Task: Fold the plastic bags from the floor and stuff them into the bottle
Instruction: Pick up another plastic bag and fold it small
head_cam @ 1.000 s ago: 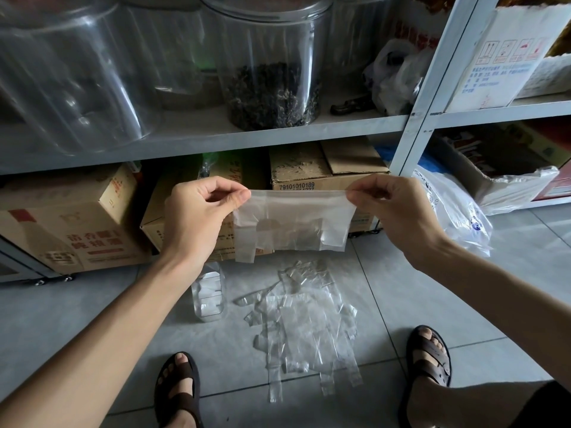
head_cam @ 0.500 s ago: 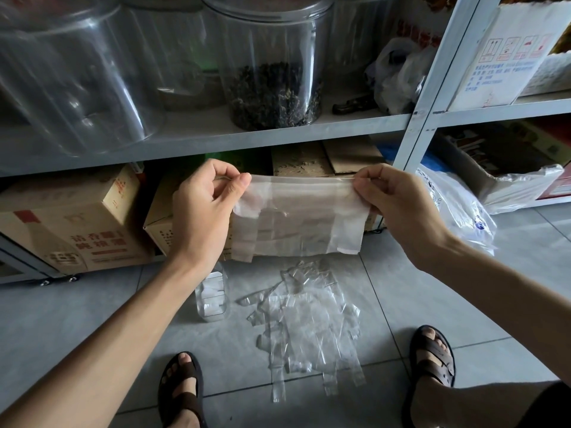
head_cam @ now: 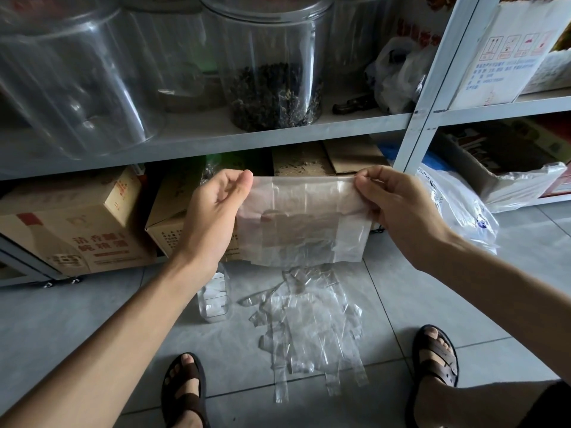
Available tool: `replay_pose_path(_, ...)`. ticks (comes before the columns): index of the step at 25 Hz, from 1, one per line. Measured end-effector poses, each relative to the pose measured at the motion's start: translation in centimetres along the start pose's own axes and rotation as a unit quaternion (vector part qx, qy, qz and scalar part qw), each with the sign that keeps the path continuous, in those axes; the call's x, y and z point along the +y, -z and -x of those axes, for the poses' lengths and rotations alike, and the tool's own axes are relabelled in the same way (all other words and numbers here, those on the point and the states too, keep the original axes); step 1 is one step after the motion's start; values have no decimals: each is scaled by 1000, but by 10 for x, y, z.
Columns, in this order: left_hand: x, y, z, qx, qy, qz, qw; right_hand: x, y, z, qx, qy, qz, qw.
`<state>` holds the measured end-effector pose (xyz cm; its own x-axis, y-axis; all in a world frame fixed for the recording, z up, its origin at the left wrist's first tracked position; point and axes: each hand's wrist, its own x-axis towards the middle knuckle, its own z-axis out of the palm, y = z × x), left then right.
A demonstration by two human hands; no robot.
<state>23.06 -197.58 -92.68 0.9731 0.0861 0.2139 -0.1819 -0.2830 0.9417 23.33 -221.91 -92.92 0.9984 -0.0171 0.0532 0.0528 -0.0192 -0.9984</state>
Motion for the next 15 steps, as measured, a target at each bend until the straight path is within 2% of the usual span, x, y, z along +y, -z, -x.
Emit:
replay_pose_path(4,-5,-2,2,-47,87,45,994,2,-3,-1,11,-4,-4,1000)
replay_pose_path(7,4,-7,7,-26,74,48,996,4,-7,-2,15,-18,-28,999)
replay_pose_path(11,11,-9,8,-2,63,87,994,6,-11,0,-24,-79,-81,993)
replay_pose_path(15,11,-9,10,9,51,49,997,10,-12,-1,-27,-87,-76,993)
